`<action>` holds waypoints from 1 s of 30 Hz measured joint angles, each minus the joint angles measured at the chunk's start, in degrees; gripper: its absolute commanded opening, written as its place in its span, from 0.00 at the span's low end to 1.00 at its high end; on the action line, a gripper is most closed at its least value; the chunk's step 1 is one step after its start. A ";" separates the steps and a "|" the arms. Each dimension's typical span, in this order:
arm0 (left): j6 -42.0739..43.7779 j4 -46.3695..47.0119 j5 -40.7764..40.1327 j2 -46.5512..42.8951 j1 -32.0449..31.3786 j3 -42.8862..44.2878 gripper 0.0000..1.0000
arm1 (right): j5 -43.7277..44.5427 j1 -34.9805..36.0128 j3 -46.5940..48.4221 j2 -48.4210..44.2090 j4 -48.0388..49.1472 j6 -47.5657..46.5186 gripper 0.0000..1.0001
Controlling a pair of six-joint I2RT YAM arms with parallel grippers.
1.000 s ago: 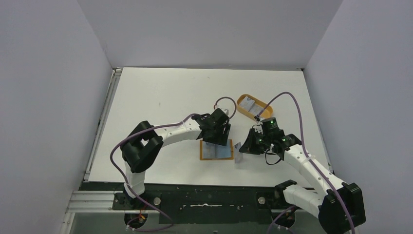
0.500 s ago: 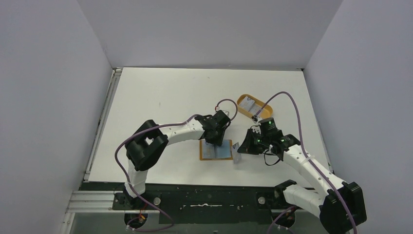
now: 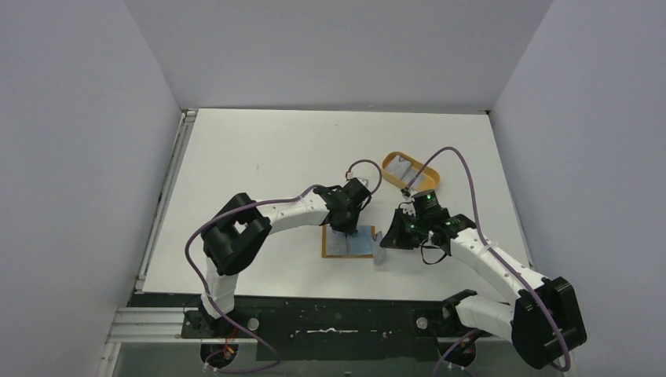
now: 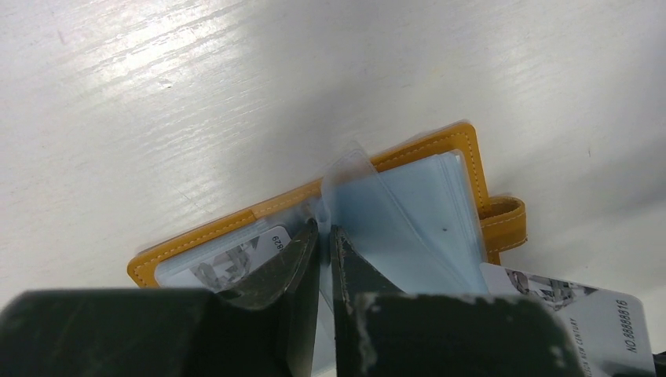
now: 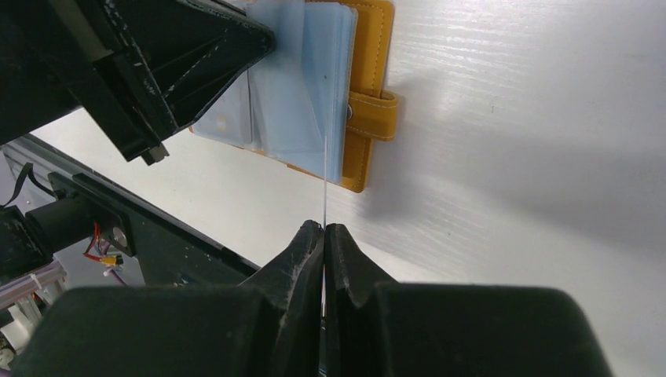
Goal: Put the credit cards into the card holder
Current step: Turn over the card slot in the card holder.
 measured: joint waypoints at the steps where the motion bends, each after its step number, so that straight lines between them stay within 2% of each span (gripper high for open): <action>1: 0.00 0.09 0.00 -0.04 0.02 -0.07 0.06 | 0.00 0.00 0.00 0.52 0.22 0.00 0.00; 17: -0.09 0.52 0.26 -0.37 0.24 -0.59 0.04 | -1.20 0.39 -0.02 6.58 4.31 -0.24 0.00; 20: -0.24 0.52 0.48 -0.42 0.31 -0.66 0.11 | -1.99 0.52 -0.11 7.76 5.55 -0.26 0.00; 23: -0.48 0.50 1.07 -0.48 0.57 -0.66 0.29 | -3.23 0.76 -0.68 8.31 7.56 -0.13 0.00; 25: -0.59 0.35 1.60 -0.68 0.68 -0.66 0.38 | -4.20 0.81 -1.18 8.48 9.01 0.22 0.00; 30: -0.55 -1.95 2.03 -1.88 0.81 -0.72 0.48 | -6.16 1.20 -1.86 10.78 12.68 1.33 0.00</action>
